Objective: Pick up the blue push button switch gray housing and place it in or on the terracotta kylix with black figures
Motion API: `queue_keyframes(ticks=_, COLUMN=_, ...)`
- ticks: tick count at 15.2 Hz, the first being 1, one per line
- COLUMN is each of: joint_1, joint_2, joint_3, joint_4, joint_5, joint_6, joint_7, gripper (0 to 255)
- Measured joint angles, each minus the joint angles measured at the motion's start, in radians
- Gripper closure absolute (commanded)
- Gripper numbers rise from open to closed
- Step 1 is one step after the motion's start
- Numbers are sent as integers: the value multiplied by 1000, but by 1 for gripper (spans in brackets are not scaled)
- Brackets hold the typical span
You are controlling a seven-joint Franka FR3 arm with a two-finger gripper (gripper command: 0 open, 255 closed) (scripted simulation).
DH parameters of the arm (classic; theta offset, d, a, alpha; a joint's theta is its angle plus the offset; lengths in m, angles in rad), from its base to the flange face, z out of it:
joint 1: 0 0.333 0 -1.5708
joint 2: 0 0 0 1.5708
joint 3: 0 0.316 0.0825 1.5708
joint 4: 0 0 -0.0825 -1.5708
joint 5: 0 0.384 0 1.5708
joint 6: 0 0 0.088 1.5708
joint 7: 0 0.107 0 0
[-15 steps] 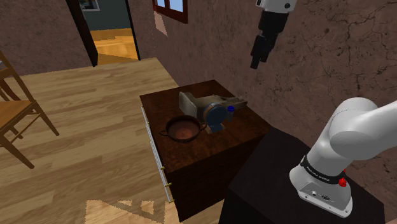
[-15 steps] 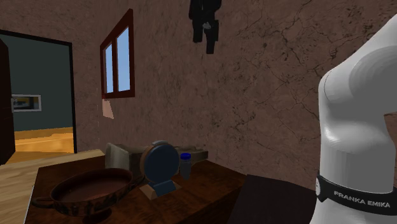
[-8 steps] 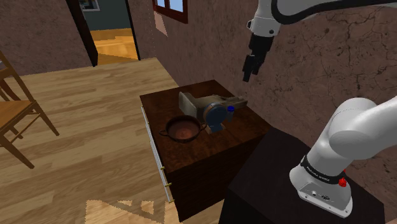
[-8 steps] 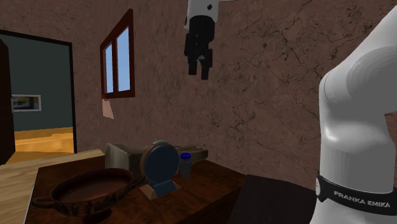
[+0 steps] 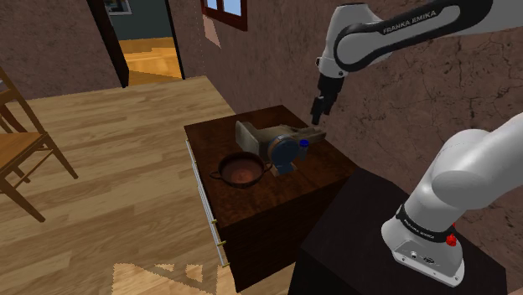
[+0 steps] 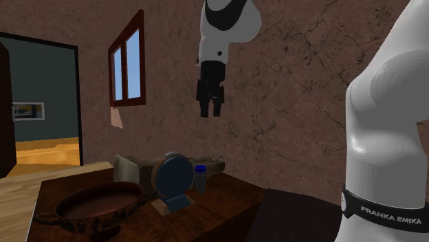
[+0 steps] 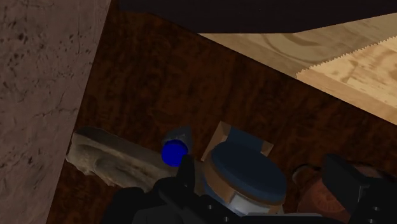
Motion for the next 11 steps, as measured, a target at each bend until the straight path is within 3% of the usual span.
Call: queue_keyframes(ticks=11, joint_1=-31, joint_2=390, joint_3=-78, joint_4=27, joint_5=0, joint_6=354, joint_7=-113, gripper=0)
